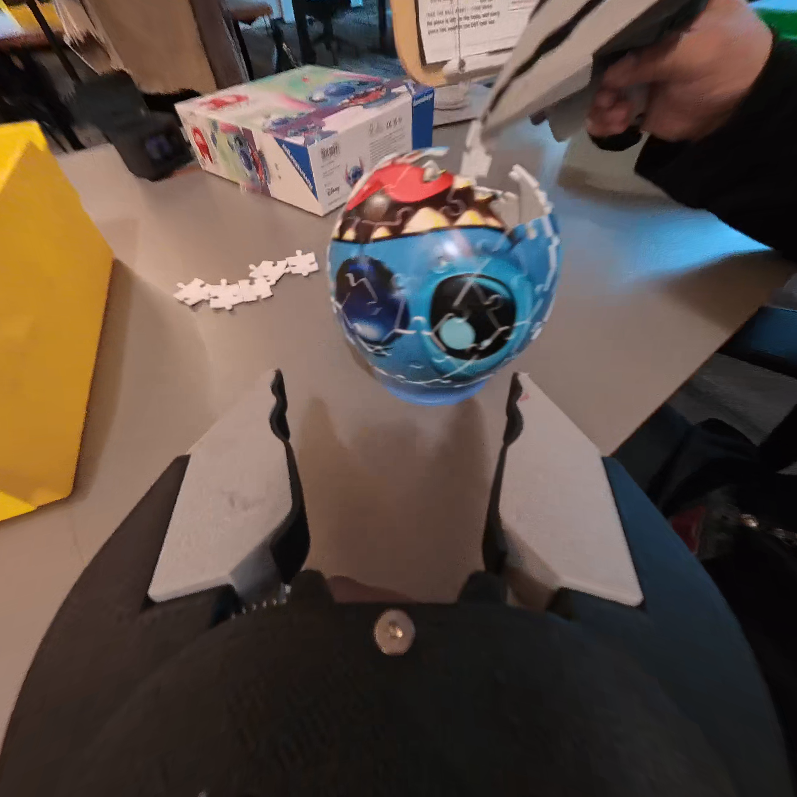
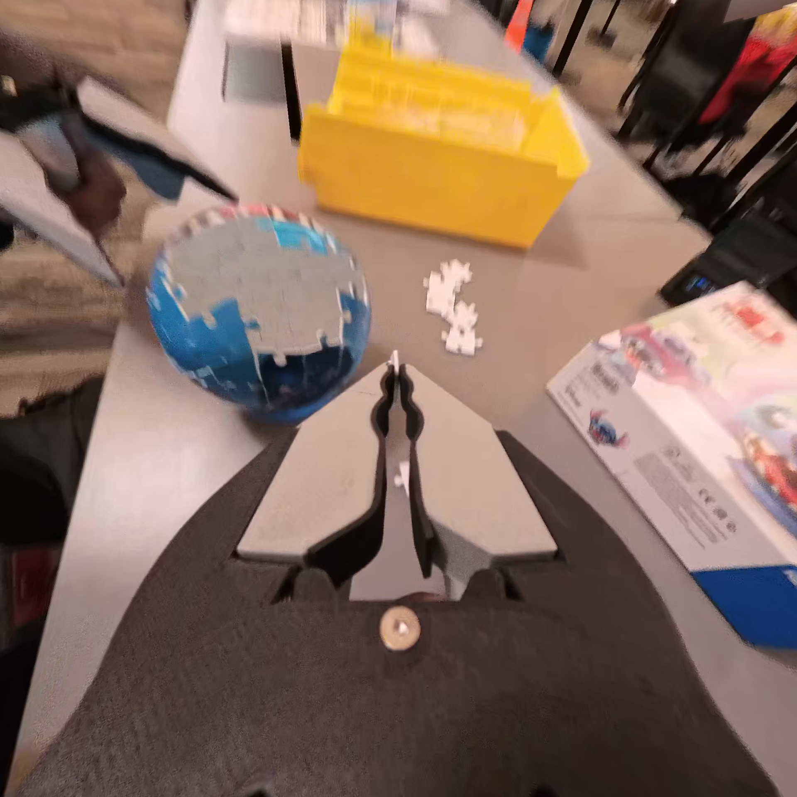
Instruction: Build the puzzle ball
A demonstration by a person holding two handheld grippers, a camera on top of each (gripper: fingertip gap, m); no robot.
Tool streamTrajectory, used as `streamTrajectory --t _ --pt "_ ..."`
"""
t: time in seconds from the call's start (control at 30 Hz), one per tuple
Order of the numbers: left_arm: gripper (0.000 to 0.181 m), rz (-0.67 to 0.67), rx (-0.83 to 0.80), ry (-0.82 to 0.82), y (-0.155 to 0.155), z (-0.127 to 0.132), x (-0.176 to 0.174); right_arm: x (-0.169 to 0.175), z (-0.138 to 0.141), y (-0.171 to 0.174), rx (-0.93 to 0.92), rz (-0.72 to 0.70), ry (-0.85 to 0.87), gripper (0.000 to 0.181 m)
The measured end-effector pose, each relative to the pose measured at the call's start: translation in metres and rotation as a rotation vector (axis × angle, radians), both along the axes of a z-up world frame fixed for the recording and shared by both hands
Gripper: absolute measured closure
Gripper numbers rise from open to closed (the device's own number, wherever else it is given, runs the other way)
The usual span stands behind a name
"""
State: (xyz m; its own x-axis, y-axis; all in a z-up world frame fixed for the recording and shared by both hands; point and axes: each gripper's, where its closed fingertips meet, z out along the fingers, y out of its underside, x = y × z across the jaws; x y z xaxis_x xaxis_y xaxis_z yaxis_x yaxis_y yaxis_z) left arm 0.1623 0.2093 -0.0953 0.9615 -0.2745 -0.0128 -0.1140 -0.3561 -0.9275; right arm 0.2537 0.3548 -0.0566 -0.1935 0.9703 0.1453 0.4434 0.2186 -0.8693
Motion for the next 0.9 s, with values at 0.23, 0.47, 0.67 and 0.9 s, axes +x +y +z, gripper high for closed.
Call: streamTrajectory --t 0.23,0.47,0.67,0.9 --pt "0.077 -0.181 0.014 -0.108 0.02 0.004 0.005 0.019 -0.083 0.006 -0.231 0.12 -0.349 0.181" --pt "0.075 -0.315 -0.041 -0.106 0.028 0.002 0.02 0.017 -0.101 -0.005 -0.392 0.248 -0.393 0.162" --pt "0.072 -0.369 -0.073 -0.103 0.038 0.003 0.02 0.006 -0.061 -0.028 -0.375 0.383 -0.21 0.115" --pt "0.077 -0.411 -0.103 -0.092 0.038 -0.003 0.027 -0.011 -0.062 -0.06 -0.293 0.47 -0.183 0.103"
